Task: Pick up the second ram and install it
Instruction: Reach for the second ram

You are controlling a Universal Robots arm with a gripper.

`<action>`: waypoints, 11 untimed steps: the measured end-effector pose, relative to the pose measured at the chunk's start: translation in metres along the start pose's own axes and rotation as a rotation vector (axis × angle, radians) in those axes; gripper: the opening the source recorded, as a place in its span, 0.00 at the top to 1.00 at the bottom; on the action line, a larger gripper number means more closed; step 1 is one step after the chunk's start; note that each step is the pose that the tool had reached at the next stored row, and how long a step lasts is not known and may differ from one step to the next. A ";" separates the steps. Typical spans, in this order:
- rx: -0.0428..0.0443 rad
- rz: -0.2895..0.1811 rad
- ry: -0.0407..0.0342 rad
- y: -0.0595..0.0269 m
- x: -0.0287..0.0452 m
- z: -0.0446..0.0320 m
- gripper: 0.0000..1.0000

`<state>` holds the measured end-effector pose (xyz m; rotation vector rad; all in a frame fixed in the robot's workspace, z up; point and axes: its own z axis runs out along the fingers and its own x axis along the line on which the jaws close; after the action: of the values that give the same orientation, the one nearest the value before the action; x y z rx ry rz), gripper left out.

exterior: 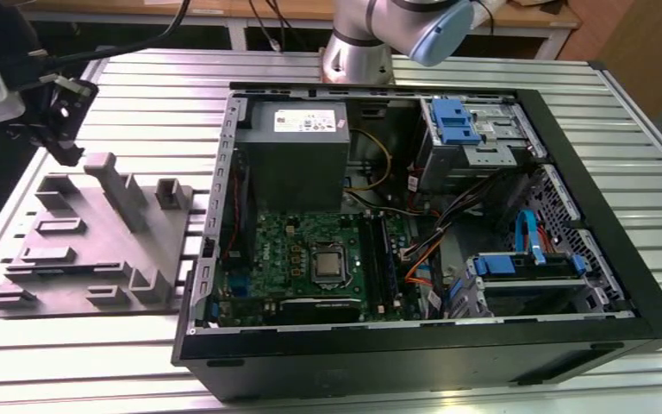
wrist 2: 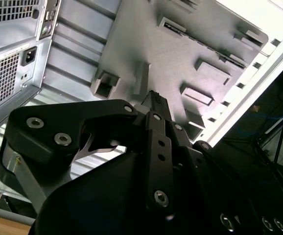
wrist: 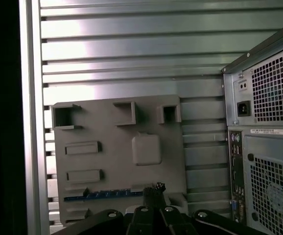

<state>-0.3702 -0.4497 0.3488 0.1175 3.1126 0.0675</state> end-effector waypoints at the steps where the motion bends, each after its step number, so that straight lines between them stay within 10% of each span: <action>1: 0.0000 0.000 -0.0001 -0.0014 0.0017 0.0008 0.90; 11: -0.0001 0.000 -0.0001 -0.0147 0.0172 0.0099 0.90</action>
<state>-0.3882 -0.4626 0.3378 0.1171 3.1126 0.0677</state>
